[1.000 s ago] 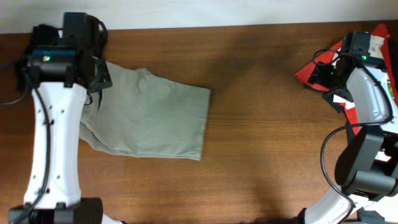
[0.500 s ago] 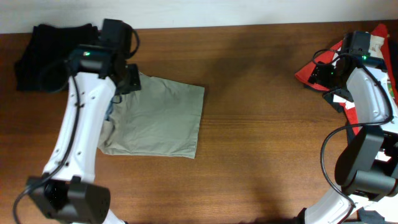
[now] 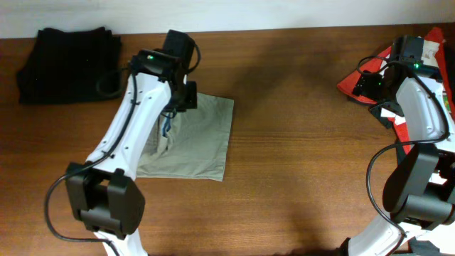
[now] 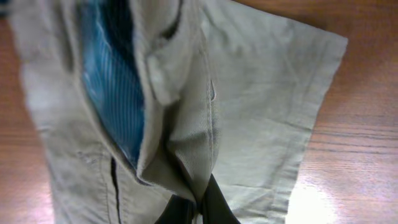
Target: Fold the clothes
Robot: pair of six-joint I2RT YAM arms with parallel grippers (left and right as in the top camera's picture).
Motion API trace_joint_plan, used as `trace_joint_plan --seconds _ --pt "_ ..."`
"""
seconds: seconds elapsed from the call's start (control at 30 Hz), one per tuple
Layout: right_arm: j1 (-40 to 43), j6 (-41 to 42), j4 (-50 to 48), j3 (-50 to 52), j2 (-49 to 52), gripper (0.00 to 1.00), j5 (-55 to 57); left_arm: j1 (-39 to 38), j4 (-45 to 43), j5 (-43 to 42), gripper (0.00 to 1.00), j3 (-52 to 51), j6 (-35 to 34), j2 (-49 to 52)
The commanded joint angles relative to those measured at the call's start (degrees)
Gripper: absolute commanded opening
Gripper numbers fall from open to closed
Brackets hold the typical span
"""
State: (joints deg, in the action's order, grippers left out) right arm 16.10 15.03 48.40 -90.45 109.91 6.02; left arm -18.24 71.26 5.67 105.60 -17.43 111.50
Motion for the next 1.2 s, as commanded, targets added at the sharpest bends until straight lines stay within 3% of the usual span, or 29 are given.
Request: trace_joint_plan --seconds 0.0,0.6,1.0,1.03,1.07,1.1,1.13,1.17 --pt "0.1 0.6 0.0 -0.9 0.1 0.99 0.5 -2.8 -1.6 -4.9 0.01 0.1 0.8 3.8" --pt "0.1 0.6 0.0 -0.9 0.1 0.98 0.5 -6.1 -3.8 -10.8 0.01 -0.4 10.9 12.8" --pt "0.1 0.6 0.0 -0.9 0.1 0.99 0.5 -6.5 -4.9 -15.2 0.02 -0.7 11.1 14.9" --pt "0.1 0.6 0.0 -0.9 0.1 0.99 0.5 -6.5 -5.0 -15.4 0.10 -0.7 11.1 14.9" --pt "0.1 0.6 0.0 -0.9 0.1 0.99 0.5 -6.5 -5.0 -15.4 0.25 -0.7 11.1 14.9" --pt "0.1 0.6 0.0 -0.9 0.1 0.99 0.5 -6.5 -5.0 -15.4 0.52 -0.7 11.1 14.9" --pt "0.1 0.6 0.0 -0.9 0.1 0.99 0.5 -6.5 -5.0 -15.4 0.66 -0.7 11.1 14.9" --pt "0.1 0.6 0.0 -0.9 0.1 0.99 0.5 -6.5 -5.0 -15.3 0.67 -0.7 11.1 14.9"
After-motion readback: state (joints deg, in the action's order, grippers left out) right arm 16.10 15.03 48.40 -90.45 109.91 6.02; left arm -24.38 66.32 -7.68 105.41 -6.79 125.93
